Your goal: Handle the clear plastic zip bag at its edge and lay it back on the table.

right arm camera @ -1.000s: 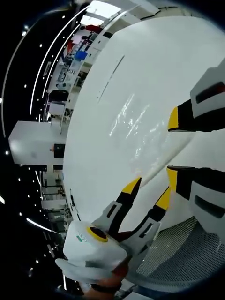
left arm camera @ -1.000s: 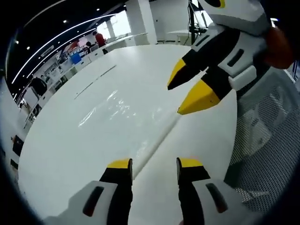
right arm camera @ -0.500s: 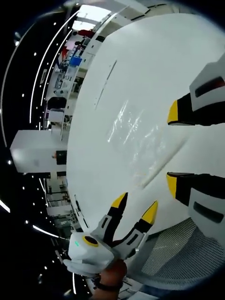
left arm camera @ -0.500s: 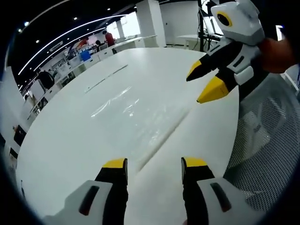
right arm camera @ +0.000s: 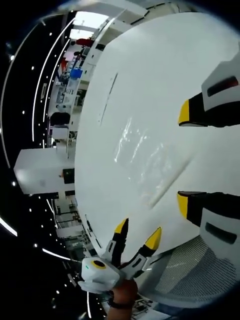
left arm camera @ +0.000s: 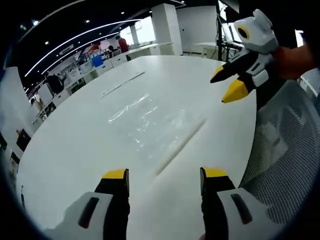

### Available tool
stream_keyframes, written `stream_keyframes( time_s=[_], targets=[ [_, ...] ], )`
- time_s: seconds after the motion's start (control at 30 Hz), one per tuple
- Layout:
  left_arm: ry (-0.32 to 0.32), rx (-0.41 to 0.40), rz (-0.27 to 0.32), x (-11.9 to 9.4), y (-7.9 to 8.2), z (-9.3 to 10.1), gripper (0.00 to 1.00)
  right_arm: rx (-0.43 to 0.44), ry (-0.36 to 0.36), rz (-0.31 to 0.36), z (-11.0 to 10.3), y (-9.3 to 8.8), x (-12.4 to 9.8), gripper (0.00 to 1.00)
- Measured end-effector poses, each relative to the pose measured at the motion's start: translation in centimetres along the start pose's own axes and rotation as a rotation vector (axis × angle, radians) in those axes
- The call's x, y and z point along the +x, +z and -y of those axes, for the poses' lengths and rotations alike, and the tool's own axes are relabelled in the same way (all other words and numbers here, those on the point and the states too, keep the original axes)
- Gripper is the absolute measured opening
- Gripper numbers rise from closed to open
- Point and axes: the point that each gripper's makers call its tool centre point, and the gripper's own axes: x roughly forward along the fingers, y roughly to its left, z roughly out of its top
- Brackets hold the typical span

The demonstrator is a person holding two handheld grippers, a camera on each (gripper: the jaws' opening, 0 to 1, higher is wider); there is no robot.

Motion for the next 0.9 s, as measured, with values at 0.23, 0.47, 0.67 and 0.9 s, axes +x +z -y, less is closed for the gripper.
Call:
stream_keyframes(
  time_s=[0.23, 0.47, 0.67, 0.9],
  targets=[
    [-0.014, -0.069, 0.022, -0.9, -0.1, -0.1, 0.61, 0.028, 0.003, 0.003, 0.3, -0.8, -0.5, 0.59],
    [-0.016, -0.074, 0.042, -1.6, -0.2, -0.3, 0.65, 0.097, -0.015, 0.033, 1.0, -0.7, -1.4, 0.65],
    [-0.014, -0.087, 0.053, -1.8, -0.3, -0.4, 0.66, 0.127, -0.017, 0.036, 1.4, -1.2, -1.8, 0.69],
    [-0.009, -0.105, 0.052, -2.5, -1.2, -0.4, 0.66, 0.134, -0.027, 0.037, 1.5, -1.7, -2.4, 0.71]
  ],
)
